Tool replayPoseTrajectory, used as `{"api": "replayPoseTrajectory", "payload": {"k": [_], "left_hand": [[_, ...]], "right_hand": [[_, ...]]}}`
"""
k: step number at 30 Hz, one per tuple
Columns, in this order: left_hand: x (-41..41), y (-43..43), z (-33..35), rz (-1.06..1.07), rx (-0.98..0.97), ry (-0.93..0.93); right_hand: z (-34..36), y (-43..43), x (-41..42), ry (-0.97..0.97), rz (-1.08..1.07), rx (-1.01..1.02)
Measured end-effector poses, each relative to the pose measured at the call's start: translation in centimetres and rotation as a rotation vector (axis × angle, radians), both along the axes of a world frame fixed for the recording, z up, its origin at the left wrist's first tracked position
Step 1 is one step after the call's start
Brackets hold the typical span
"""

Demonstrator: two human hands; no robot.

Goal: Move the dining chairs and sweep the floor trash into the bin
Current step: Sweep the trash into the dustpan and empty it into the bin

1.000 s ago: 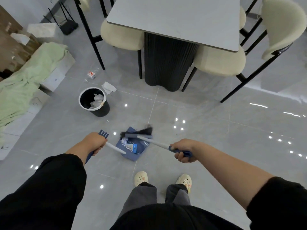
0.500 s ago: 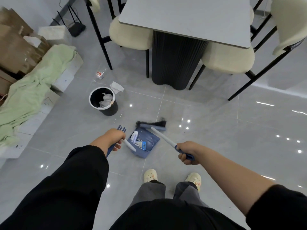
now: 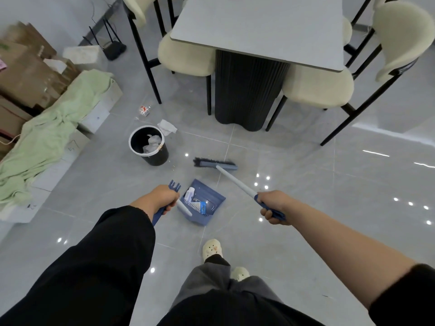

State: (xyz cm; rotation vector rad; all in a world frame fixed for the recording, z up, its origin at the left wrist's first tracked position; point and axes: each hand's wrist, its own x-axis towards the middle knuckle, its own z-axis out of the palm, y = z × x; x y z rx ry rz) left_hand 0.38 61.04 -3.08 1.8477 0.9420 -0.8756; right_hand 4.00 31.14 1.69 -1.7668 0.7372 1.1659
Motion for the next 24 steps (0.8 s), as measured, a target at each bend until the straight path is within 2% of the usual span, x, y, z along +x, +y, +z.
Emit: {"api": "replayPoseTrajectory", "payload": {"k": [6,12,19,24], "left_hand": [[-2.4,-1.6,1.9,-0.016,0.081,-0.072],[-2.3,0.9,5.2,-0.078,0.184,-0.173],[-1.3,8.3,10.0,-0.094,0.229,-0.35],[-0.4,15.1,13.9,-0.187,0.298,-0.466]], "right_hand": [[-0.5,1.1,-0.2,-0.078,0.081,-0.046],[1.5,1.8,-0.7,-0.133,0.061,-0.067],[4.3,9.0,-0.9,-0.263,0.009,-0.089],[6.5,16.4,-1.3,-0.332,-0.078,-0.077]]}}
